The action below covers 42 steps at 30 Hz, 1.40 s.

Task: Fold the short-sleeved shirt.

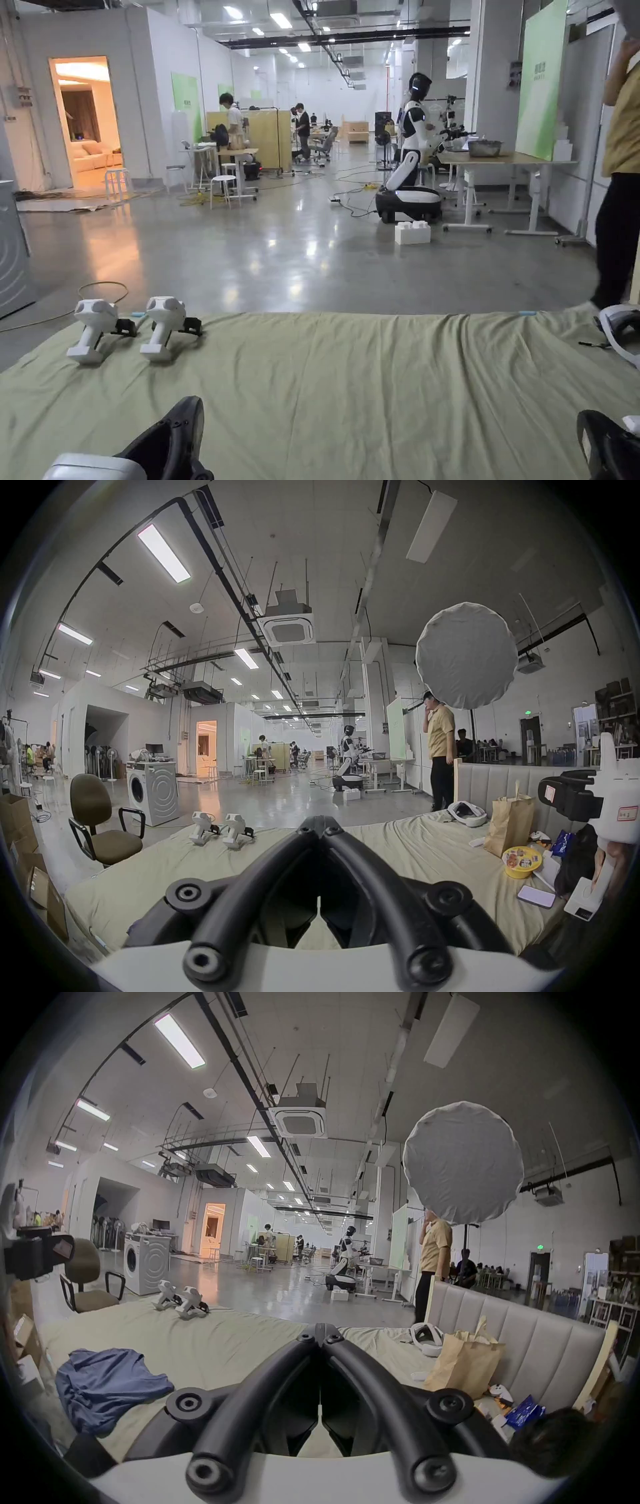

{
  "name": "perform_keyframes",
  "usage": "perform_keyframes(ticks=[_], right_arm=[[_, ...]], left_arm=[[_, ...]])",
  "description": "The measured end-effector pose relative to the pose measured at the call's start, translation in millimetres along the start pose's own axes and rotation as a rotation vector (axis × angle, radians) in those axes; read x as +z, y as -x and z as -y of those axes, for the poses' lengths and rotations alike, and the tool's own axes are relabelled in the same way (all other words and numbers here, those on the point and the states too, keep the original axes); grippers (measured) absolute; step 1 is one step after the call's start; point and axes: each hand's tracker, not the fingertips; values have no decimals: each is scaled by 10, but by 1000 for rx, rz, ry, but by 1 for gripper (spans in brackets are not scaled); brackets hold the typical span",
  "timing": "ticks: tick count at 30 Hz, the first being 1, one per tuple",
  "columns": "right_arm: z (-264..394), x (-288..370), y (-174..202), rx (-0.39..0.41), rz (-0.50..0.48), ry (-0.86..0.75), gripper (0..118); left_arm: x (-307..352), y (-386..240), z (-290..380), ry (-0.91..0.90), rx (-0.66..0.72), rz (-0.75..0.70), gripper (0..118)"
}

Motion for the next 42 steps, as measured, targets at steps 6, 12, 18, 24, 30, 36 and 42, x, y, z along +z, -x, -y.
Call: perform_keyframes(ticks=[6,12,18,24,30,36,42], right_arm=[[-1,45,3,-32,-6,18,2],[-25,31,9,-48,-18,12,2],[-40,-8,24,4,4,26,2],[30,-43,131,598,34,9,2],[835,-6,232,1694,-158,-80,2],[1347,302,80,2094,-547,-82,2],[894,125,234,1326,-186,59,2]], left_arm=[[83,108,-75,-8,112,57,1],[39,76,-95,-6,91,31,1],[-18,75,-84,15,26,34,1],[-61,-80,-67,34,-604,-5,1],[-24,-389,776,71,-1776,150,1],[374,169,1630,78,-1993,527,1],[31,-145,715,240,-1197,208,1]])
